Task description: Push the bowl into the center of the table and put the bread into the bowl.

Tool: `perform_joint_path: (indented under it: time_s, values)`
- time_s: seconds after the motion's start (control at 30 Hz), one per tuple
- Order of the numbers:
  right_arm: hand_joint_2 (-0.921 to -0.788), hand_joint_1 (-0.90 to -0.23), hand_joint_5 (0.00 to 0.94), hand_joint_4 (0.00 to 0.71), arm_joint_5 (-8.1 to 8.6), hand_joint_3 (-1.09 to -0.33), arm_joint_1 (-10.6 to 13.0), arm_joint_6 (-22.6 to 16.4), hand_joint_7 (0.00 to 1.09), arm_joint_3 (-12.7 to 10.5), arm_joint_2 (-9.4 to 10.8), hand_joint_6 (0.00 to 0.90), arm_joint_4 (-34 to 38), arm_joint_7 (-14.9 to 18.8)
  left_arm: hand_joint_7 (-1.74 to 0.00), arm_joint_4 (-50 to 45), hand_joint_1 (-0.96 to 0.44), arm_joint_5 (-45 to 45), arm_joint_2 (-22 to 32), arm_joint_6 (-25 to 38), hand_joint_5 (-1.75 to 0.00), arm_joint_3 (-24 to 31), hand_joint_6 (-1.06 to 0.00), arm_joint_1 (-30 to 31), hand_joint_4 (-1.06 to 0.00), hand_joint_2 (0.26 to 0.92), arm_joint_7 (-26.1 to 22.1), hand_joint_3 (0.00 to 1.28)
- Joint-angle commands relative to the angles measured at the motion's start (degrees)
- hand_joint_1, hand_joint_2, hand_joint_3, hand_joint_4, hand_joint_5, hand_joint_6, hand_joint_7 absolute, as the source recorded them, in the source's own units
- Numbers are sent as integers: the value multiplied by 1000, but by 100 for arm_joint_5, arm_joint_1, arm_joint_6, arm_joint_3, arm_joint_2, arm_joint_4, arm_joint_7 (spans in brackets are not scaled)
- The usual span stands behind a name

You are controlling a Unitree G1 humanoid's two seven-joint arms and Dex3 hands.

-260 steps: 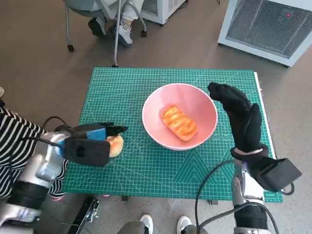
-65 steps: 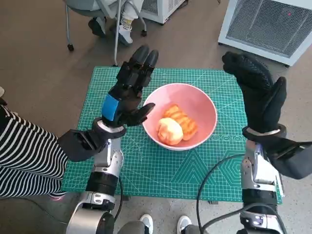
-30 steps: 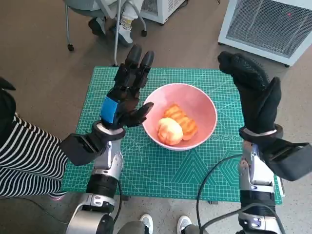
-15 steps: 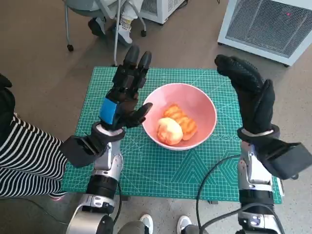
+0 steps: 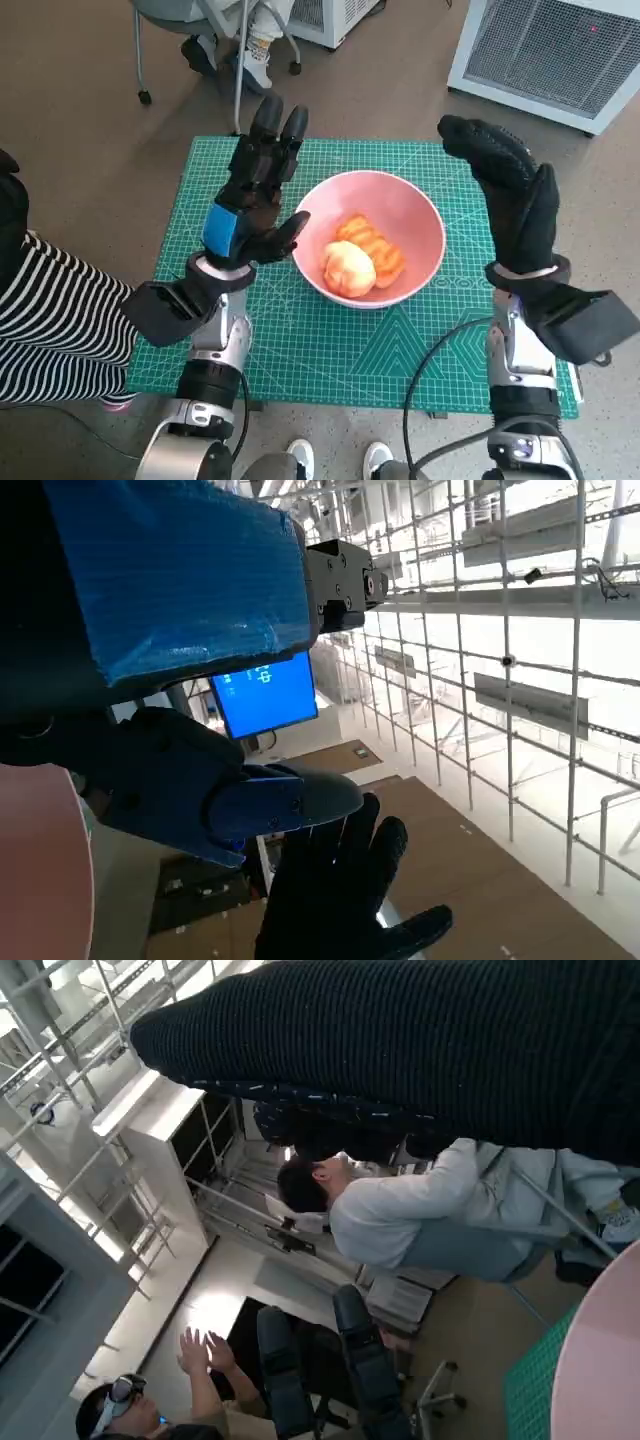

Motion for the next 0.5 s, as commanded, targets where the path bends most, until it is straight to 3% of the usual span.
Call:
perform_joint_path:
  time_s: [0.03,0.5]
  values:
    - [-921,-649,1,179,110,-727,28,40,409,-15,47,109,125,108,-79,-72,-442,45,55,-9,1,-11,-1,92,1,860,47,486]
    - [-921,-643,0,177,256,-725,25,87,411,-20,77,106,137,247,-85,-149,-434,118,120,12,1,-62,1,150,1,853,151,475]
